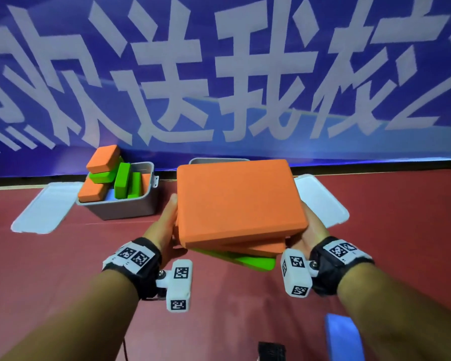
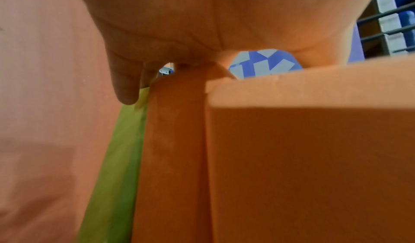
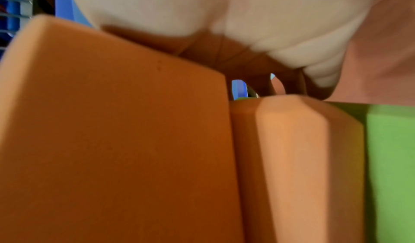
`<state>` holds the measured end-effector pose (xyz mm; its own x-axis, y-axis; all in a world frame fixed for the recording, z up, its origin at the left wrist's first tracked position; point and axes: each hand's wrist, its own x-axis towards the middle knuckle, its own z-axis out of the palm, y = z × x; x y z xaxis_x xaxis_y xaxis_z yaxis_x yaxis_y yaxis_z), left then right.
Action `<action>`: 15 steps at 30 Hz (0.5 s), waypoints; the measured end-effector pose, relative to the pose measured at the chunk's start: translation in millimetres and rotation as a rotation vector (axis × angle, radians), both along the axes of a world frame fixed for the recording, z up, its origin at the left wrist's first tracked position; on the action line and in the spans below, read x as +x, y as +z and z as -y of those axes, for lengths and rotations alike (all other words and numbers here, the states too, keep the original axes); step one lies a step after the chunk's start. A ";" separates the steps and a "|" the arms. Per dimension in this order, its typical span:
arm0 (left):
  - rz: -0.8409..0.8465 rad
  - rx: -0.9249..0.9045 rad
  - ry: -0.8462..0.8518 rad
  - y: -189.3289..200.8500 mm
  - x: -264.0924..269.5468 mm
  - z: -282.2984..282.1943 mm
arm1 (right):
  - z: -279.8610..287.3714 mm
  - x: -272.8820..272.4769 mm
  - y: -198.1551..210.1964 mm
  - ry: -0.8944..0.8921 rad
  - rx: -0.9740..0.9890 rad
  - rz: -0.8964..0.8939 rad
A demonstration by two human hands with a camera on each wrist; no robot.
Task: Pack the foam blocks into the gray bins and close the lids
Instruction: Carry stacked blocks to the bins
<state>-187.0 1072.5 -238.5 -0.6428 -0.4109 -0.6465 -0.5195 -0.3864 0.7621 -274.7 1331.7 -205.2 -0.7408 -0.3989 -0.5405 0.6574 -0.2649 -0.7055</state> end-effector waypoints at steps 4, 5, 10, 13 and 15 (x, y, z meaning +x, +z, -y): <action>0.036 0.058 -0.006 -28.0 -53.9 58.7 | 61.2 -69.3 -27.0 0.058 0.074 0.062; 0.052 0.070 -0.033 -34.5 -65.3 72.0 | 74.6 -82.5 -38.1 0.048 0.092 0.090; 0.100 0.099 -0.112 -48.2 -139.3 144.8 | 142.7 -152.0 -79.7 0.005 0.173 0.096; 0.095 0.076 -0.191 -41.3 -209.8 207.5 | 198.9 -197.4 -66.7 -0.007 0.200 0.084; 0.132 0.054 -0.226 -39.8 -248.7 237.1 | 218.8 -227.3 -74.2 -0.008 0.167 0.101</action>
